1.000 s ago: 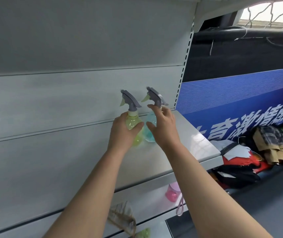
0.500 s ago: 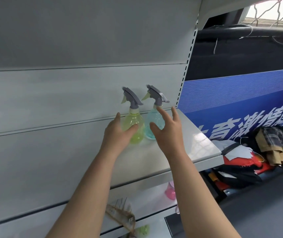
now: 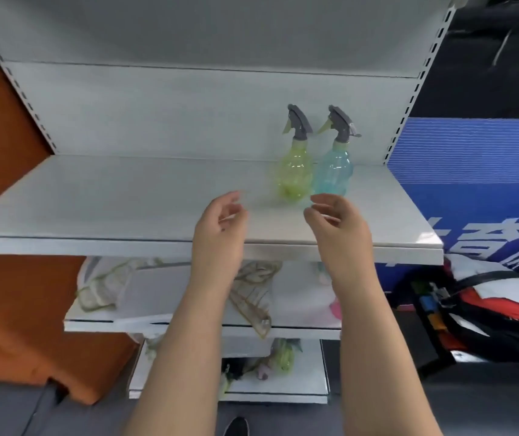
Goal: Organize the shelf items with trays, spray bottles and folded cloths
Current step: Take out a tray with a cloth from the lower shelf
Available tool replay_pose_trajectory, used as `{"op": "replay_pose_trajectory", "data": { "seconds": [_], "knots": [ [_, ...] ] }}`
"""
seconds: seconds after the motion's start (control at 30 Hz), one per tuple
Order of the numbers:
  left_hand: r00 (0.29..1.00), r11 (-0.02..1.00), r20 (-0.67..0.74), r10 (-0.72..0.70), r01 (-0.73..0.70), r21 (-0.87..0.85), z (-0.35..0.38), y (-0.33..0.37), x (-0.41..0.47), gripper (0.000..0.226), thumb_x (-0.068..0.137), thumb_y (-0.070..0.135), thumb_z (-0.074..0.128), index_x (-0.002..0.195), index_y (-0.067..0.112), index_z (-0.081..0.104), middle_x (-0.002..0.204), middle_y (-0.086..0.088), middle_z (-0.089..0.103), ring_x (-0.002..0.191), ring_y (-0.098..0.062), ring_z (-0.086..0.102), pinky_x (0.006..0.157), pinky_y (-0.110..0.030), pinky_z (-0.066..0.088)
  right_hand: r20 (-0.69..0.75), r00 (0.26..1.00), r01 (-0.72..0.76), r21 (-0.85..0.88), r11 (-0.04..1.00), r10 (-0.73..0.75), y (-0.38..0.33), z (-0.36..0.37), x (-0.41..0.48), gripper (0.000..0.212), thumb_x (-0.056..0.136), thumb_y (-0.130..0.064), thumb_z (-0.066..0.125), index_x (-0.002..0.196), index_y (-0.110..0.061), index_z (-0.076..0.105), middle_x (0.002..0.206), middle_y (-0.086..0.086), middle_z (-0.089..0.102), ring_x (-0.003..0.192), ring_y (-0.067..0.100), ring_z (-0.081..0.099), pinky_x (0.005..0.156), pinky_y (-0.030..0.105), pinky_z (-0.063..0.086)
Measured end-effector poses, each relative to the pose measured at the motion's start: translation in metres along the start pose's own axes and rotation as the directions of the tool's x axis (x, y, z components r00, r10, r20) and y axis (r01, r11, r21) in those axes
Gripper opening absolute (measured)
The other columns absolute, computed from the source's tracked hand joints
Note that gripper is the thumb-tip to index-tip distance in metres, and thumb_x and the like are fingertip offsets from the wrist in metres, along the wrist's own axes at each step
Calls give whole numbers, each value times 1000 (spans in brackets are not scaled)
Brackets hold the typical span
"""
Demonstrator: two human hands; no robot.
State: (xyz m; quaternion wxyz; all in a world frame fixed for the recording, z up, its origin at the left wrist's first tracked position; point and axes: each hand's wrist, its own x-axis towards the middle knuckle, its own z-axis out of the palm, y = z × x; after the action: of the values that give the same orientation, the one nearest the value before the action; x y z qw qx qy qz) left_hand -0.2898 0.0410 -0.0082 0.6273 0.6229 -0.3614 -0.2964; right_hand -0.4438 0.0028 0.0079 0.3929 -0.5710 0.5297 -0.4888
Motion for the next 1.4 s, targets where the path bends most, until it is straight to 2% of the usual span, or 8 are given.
{"op": "replay_pose_trajectory", "data": {
  "seconds": [0.1, 0.27, 0.43, 0.67, 0.8, 1.07, 1.27, 1.4],
  "knots": [
    [998, 1000, -62, -24, 24, -12, -25, 1, -42, 21, 96, 19, 60, 106, 36, 65, 106, 5, 66, 93, -11, 65, 75, -22, 53, 110, 994, -11, 42, 999, 6, -3, 9, -27, 18, 89, -21, 63, 103, -30, 68, 94, -9, 70, 82, -1, 63, 76, 22, 49],
    [977, 993, -203, -71, 89, 81, -79, -5, -88, 23, 94, 20, 59, 104, 39, 66, 106, 1, 67, 97, -17, 66, 94, -41, 54, 286, 958, -54, 113, 992, 19, -3, 36, -73, 12, 86, -19, 66, 91, -29, 70, 84, -7, 72, 74, 7, 63, 77, 34, 54],
    [944, 988, -296, -145, 156, 15, -108, -18, -112, 21, 96, 16, 57, 110, 29, 66, 108, -5, 66, 84, -12, 66, 89, -37, 56, 376, 926, -65, 78, 995, 31, 6, 50, -101, 9, 76, -30, 67, 81, -35, 73, 78, -9, 73, 83, 14, 68, 85, 47, 57],
    [922, 972, -309, -234, 219, -85, -137, -43, -112, 23, 96, 14, 55, 106, 32, 66, 108, -4, 66, 85, -15, 66, 61, -23, 56, 442, 891, -101, -36, 994, 106, 20, 68, -116, 7, 86, -25, 67, 88, -29, 73, 68, -12, 69, 64, 8, 59, 68, 31, 50],
    [905, 954, -305, -297, 272, -124, -174, -62, -106, 22, 96, 13, 56, 107, 29, 67, 104, -2, 65, 80, -12, 65, 58, -17, 54, 430, 892, -75, -160, 984, 137, 23, 105, -130, 8, 88, -29, 65, 93, -30, 71, 86, -9, 71, 79, 11, 63, 67, 24, 48],
    [881, 918, -260, -395, 392, -66, -259, -108, -80, 23, 93, 16, 57, 107, 29, 69, 87, 2, 62, 75, -10, 63, 73, -34, 52, 424, 876, -113, -288, 951, 232, 40, 176, -164, 14, 92, -29, 62, 103, -27, 69, 96, -8, 69, 91, 10, 62, 73, 22, 46],
    [888, 893, -149, -435, 446, 57, -289, -148, -52, 24, 94, 18, 55, 112, 27, 67, 92, -4, 64, 78, -16, 61, 73, -35, 52, 326, 823, -390, -272, 880, 465, 93, 208, -184, 6, 92, -24, 63, 94, -24, 68, 97, -1, 68, 93, 19, 64, 87, 42, 54],
    [893, 877, -77, -443, 450, 168, -294, -171, -26, 27, 95, 17, 52, 117, 24, 65, 93, -2, 65, 79, -21, 61, 79, -41, 55, 268, 751, -552, -247, 796, 604, 132, 212, -199, 10, 92, -18, 60, 99, -20, 68, 97, 4, 65, 79, 22, 58, 65, 37, 48]
  ]
}}
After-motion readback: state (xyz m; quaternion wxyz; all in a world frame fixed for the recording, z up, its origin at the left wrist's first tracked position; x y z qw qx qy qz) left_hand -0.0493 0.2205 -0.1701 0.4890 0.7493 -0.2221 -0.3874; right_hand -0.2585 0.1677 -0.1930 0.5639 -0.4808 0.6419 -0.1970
